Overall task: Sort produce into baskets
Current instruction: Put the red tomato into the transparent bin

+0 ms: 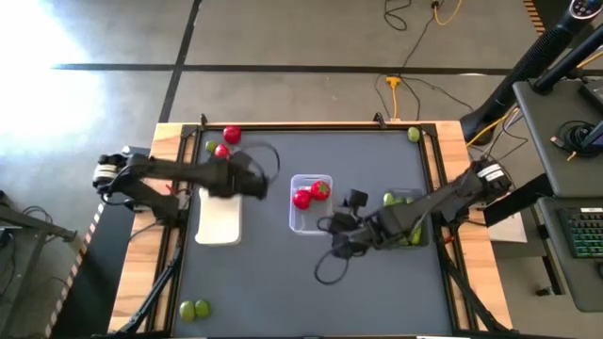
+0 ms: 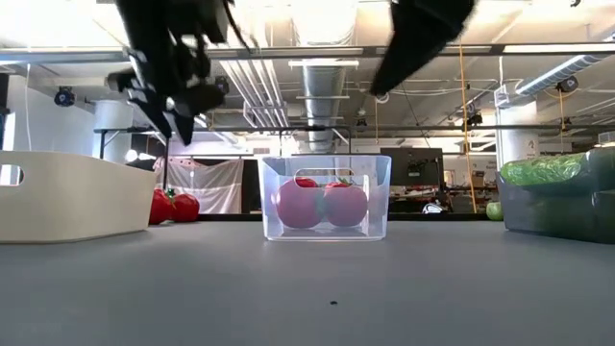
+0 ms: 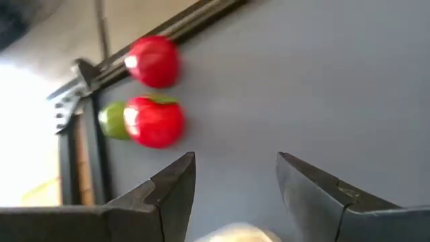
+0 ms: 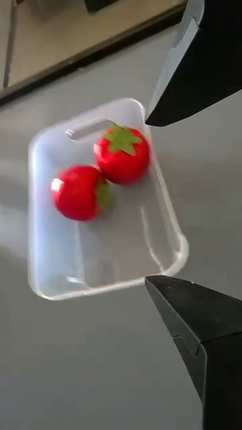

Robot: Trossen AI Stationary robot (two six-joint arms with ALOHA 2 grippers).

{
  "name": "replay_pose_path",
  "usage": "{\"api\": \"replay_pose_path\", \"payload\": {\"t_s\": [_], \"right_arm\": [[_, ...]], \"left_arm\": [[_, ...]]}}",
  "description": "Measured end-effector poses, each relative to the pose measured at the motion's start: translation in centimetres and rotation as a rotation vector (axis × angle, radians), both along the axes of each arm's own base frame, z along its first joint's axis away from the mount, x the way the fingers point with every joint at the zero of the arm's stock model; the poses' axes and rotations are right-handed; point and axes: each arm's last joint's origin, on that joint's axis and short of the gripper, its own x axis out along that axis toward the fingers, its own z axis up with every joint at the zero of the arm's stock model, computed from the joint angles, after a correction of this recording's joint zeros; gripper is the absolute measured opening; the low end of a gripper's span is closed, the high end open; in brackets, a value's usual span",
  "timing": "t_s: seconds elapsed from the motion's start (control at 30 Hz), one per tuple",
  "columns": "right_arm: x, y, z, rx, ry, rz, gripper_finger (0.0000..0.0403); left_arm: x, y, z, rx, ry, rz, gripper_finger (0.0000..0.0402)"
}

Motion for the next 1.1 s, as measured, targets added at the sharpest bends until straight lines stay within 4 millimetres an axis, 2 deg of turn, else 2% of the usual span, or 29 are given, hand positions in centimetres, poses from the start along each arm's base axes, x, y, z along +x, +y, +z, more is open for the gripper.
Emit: {"api": "replay_pose_path", "payload": {"t_s": [0.13, 0.27, 0.47, 0.57, 0.83, 1.1], "right_arm": [[-1.0, 1.2, -1.0, 0.005, 0.016, 0.004, 0.0375], [-1.9, 1.9, -2.3, -0.019, 0.027, -0.003, 0.0375], [-2.9, 1.8, -4.1, -0.059, 0.062, -0.017, 0.0375], [-3.1, 1.6, -4.5, -0.087, 0.066, -0.023, 0.0375], [-3.1, 1.5, -4.6, -0.134, 0.055, -0.032, 0.0375], [-2.9, 1.6, -4.2, -0.134, 0.043, -0.022, 0.0375]], "left_arm": [[-0.3, 3.9, -0.9, -0.013, 0.046, 0.117, 0.019], [-1.0, 5.7, -2.2, 0.091, 0.075, 0.207, 0.019], [-1.7, 5.7, -4.1, 0.104, 0.178, 0.188, 0.019], [-1.5, 5.7, -4.5, 0.047, 0.223, 0.144, 0.019], [-0.6, 5.9, -5.5, -0.009, 0.436, -0.099, 0.019], [-0.3, 6.2, -6.1, -0.02, 0.457, -0.086, 0.019]]}}
